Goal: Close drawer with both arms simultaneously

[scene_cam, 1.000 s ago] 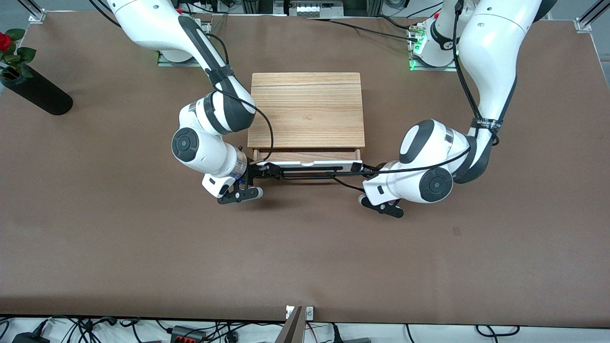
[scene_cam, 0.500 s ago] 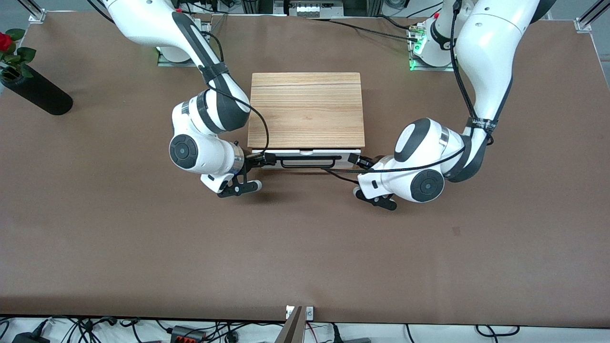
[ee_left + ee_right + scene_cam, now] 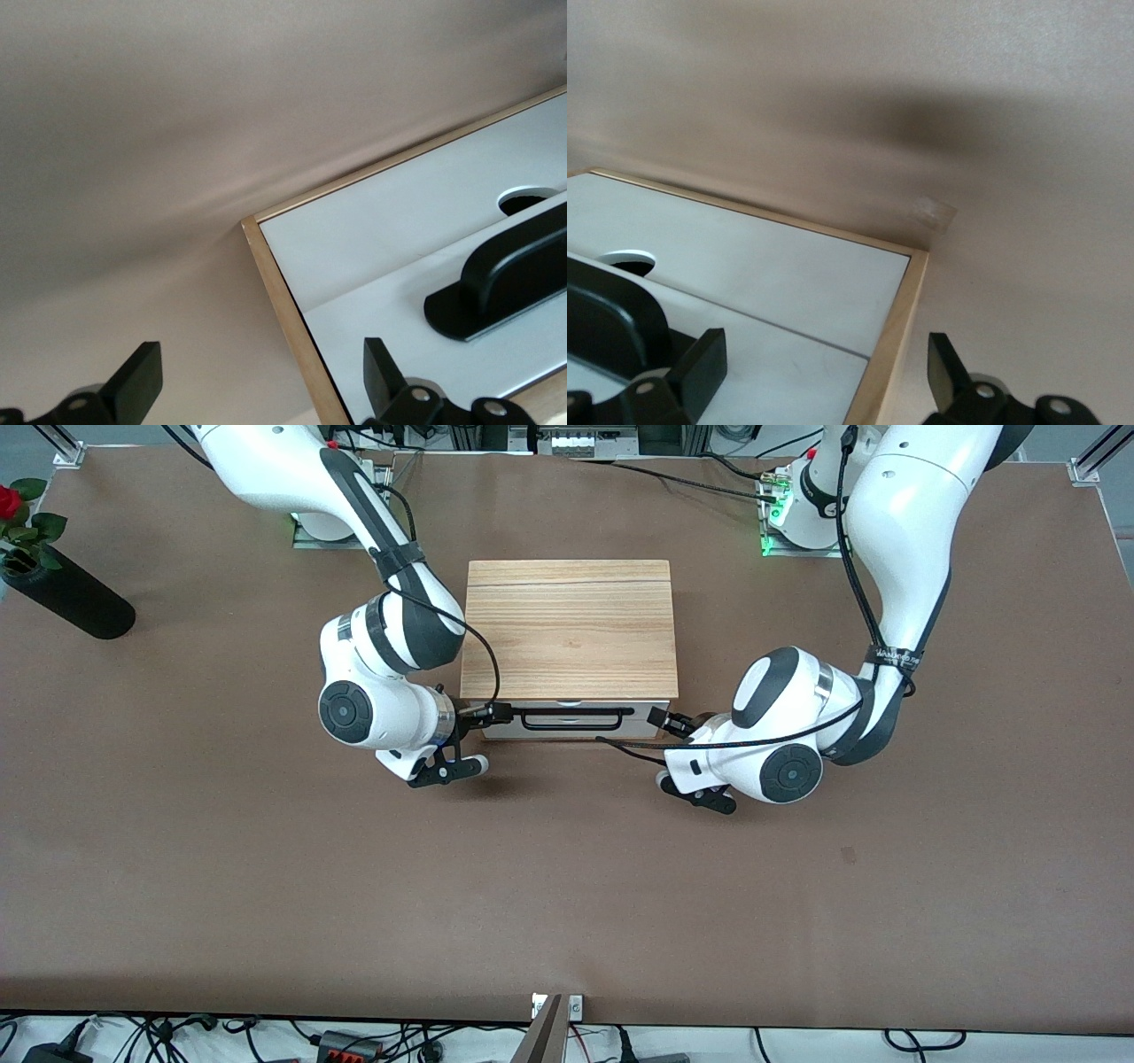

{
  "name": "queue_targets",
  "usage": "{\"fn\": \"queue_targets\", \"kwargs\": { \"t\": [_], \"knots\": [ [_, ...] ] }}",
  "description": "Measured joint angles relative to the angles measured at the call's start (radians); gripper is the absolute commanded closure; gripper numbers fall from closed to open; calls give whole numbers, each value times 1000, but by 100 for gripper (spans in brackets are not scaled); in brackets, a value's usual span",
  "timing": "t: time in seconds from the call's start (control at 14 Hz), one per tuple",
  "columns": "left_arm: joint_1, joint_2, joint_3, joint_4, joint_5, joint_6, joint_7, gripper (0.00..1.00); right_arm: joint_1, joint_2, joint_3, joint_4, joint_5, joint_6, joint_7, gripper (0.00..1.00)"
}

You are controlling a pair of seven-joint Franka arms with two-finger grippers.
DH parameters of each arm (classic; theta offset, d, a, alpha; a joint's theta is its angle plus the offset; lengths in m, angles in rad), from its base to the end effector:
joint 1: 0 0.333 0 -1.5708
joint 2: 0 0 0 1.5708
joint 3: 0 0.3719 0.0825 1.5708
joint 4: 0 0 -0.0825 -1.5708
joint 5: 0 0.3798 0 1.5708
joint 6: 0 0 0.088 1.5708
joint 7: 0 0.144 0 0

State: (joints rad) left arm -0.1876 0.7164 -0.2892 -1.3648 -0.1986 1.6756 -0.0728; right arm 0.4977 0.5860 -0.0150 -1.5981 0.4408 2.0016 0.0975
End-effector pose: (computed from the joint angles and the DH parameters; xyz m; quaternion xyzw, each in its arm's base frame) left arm 0.6334 -0.3099 0.3014 0.9518 -0.1500 -0.2309 0.1351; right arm 0.5989 0.3608 0.2956 -0.9754 -0.0800 0.1380 0.1523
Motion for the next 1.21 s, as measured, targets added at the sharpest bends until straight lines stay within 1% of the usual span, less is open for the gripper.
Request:
{"fn": "queue_targets", "kwargs": {
  "t": [0.43,0.64,0.79,0.93,1.0,1.21],
  "knots": [
    [6,0,0,0,-7,-29,0,0,-1,4,-2,6,6,-11,5,0],
    [12,0,4,2,-62,-28,0,0,-1,5,-2,9,6,-13,5,0],
    [20,0,7,20,-66,-10,0,0,-1,5,-3,23,5,-28,1,0],
    [49,-1,9,59,-67,2,0,0,0,-7,-13,58,-6,-53,0,0],
    [66,-2,10,79,-67,2,1,0,0,-18,-30,78,-31,-66,0,0],
    [127,-10,12,126,-67,2,1,0,-4,-83,-109,112,-160,-146,-1,0]
  ]
}}
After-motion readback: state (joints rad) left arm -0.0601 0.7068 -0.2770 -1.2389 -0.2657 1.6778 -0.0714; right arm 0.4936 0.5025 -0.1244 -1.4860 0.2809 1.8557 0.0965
